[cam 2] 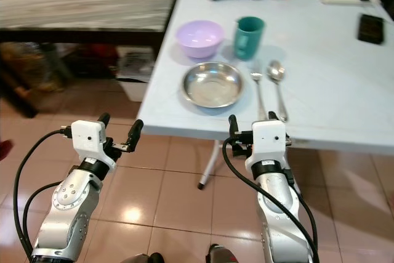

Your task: Setting the table

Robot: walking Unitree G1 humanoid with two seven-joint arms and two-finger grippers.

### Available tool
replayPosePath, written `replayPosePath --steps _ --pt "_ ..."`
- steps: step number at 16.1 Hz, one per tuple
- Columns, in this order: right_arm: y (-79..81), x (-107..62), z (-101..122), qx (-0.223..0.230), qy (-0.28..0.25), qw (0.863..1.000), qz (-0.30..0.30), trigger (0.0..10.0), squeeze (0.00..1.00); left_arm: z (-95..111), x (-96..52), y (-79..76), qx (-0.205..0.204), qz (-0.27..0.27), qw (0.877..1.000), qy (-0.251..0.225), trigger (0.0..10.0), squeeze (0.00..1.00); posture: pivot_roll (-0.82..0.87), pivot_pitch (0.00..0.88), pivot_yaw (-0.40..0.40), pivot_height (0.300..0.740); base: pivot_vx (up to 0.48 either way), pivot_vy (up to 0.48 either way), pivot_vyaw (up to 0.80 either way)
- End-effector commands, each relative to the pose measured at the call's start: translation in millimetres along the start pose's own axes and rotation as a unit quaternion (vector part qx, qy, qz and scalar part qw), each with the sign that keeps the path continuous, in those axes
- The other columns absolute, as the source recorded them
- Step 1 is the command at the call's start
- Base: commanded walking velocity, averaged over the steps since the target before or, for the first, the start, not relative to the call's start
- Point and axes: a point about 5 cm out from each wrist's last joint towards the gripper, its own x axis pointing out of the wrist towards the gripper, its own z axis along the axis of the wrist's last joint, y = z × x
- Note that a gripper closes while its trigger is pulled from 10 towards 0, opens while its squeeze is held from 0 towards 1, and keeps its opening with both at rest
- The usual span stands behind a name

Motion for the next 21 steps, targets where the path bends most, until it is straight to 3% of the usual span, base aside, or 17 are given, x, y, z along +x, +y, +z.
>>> replayPosePath --steps 1,9,21 --pt "-0.2 -0.9 -1.0 0.003 0.003 1.000 -0.002 10.0 0.00 2.0 -2.0 0.3 0.001 -0.007 1.000 -0.006 10.0 0.00 -0.16 0.154 0.063 0.740 0.000 0.000 -0.77" --pt "-2.1 0.5 8.0 -0.018 -0.024 1.000 -0.006 10.0 0.00 9.1 -0.1 -6.6 -0.009 -0.034 0.999 -0.020 10.0 0.00 -0.16 0.151 0.065 0.740 0.263 0.000 0.00" --pt "-2.2 0.6 7.4 -0.012 -0.022 1.000 -0.009 10.0 0.00 6.3 -1.9 -7.8 -0.009 -0.042 0.999 -0.011 10.0 0.00 -0.16 0.155 0.063 0.740 0.258 0.000 0.00"
